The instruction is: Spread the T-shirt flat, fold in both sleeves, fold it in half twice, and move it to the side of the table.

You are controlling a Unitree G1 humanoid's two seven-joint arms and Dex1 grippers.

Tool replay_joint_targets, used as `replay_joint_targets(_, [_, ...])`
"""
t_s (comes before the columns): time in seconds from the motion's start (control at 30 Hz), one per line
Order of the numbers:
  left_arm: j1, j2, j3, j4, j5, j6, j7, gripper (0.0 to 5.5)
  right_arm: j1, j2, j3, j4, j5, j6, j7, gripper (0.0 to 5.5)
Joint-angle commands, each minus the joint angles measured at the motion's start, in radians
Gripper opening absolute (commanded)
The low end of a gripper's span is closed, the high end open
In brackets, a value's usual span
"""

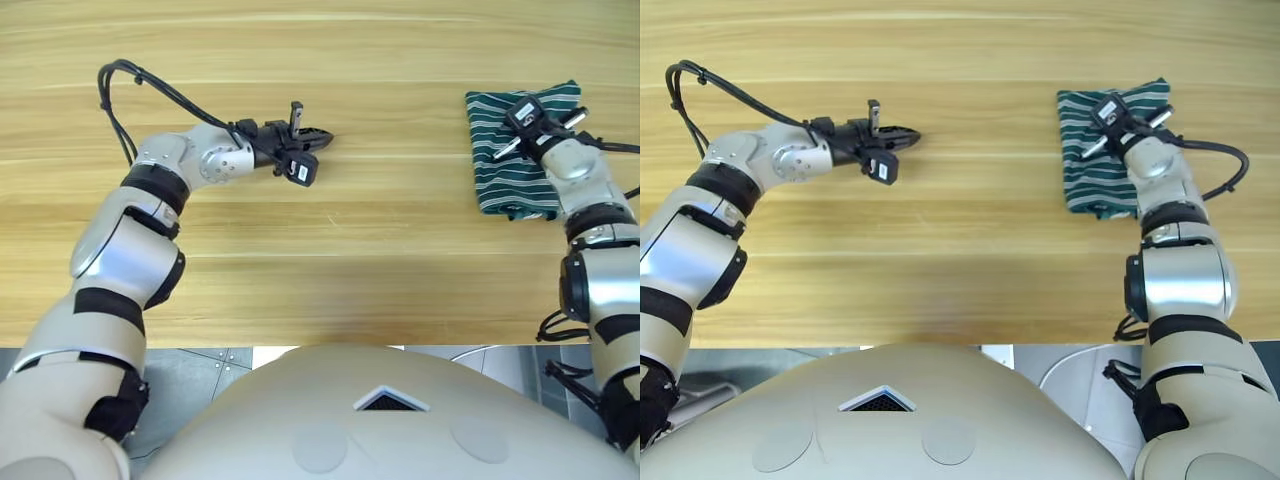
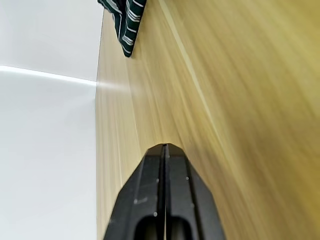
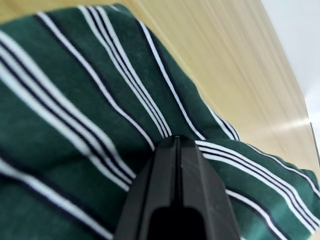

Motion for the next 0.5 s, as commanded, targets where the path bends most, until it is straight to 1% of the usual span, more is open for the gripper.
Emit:
replay_joint_targets(0.03, [0.013,0.003,0.021,0.014,-0.017,0.008,0.010,0.00,0.034,-0.014,-0.014,0.023,0.003,0.021,0.027,0.03])
replay_joint_targets(0.13, [0.021,0.002,0.085,0.029,-0.121,-0.031,-0.038,0.00,0.009,-0.029,-0.051,-0.019,0.047,-0.048,0.051,0.03])
replay_joint_targets(0.2, [0.031,0.000,0.144,0.038,-0.234,-0.074,-0.105,0.00,-0.004,-0.041,-0.095,-0.072,0.096,-0.117,0.083,0.03])
replay_joint_targets(0.27, [0.041,-0.012,0.232,0.046,-0.402,-0.112,-0.195,0.00,-0.007,-0.056,-0.144,-0.174,0.159,-0.193,0.111,0.03])
replay_joint_targets(0.37, [0.061,-0.062,0.402,0.012,-0.779,-0.080,-0.460,0.00,0.030,-0.062,-0.190,-0.420,0.222,-0.258,0.124,0.03])
replay_joint_targets(0.43, [0.070,-0.105,0.508,-0.021,-0.991,-0.007,-0.636,0.00,0.052,-0.046,-0.186,-0.552,0.220,-0.248,0.118,0.03])
replay_joint_targets(0.5, [0.078,-0.150,0.605,-0.052,-1.165,0.076,-0.787,0.00,0.061,-0.008,-0.158,-0.631,0.210,-0.219,0.127,0.03])
